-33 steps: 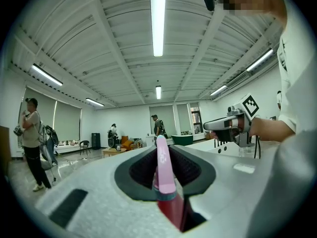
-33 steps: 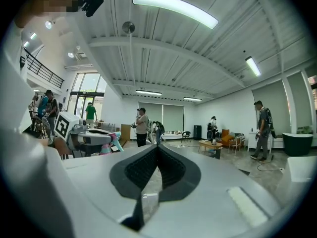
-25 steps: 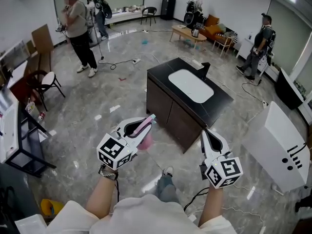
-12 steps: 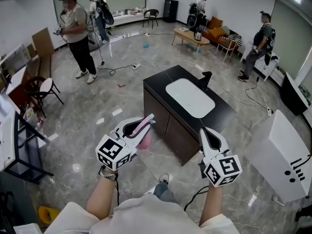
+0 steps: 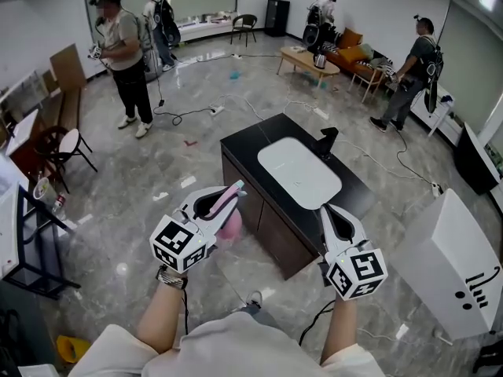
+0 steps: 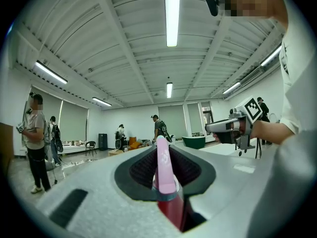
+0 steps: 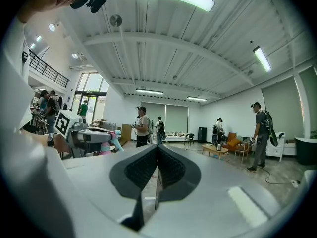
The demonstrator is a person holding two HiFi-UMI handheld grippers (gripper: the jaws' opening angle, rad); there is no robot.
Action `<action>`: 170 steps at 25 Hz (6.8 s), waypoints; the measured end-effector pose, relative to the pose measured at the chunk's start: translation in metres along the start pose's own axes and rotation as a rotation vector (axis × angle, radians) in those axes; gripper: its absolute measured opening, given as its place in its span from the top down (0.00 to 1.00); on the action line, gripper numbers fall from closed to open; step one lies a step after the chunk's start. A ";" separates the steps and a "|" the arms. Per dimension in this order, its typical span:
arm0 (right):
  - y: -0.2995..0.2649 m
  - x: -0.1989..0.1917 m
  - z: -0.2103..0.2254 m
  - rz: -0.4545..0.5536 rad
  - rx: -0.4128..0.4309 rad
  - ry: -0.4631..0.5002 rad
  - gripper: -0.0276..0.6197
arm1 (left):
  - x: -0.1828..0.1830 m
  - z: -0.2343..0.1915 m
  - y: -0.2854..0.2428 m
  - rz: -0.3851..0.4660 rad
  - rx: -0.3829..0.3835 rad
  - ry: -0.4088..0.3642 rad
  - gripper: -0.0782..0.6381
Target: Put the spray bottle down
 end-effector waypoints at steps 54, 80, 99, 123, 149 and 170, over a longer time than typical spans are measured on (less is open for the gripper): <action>-0.261 -0.021 0.161 -0.010 0.140 0.011 0.95 | -0.042 -0.189 -0.234 -0.030 0.095 0.007 0.78; -0.473 -0.079 0.186 -0.081 0.162 -0.010 0.95 | -0.128 -0.368 -0.333 -0.085 0.089 0.016 0.78; -0.545 -0.108 0.208 -0.113 0.108 -0.052 0.95 | -0.198 -0.431 -0.401 -0.104 0.017 0.058 0.78; -0.599 -0.142 0.225 -0.207 0.070 -0.093 0.95 | -0.282 -0.480 -0.447 -0.140 -0.021 0.116 0.78; -0.596 -0.139 0.226 -0.209 0.059 -0.095 0.95 | -0.295 -0.469 -0.438 -0.150 -0.001 0.101 0.77; -0.553 -0.111 0.219 -0.144 0.033 -0.066 0.95 | -0.259 -0.460 -0.410 -0.116 0.028 0.098 0.62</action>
Point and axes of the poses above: the fingertips, and each gripper's own axes: y backward along the fingers, z to its right, x out of its top, the point moved 1 cm from there along y, backward along the fingers, and after that the axes turned 3 degrees about x, right-handed, at the moved point
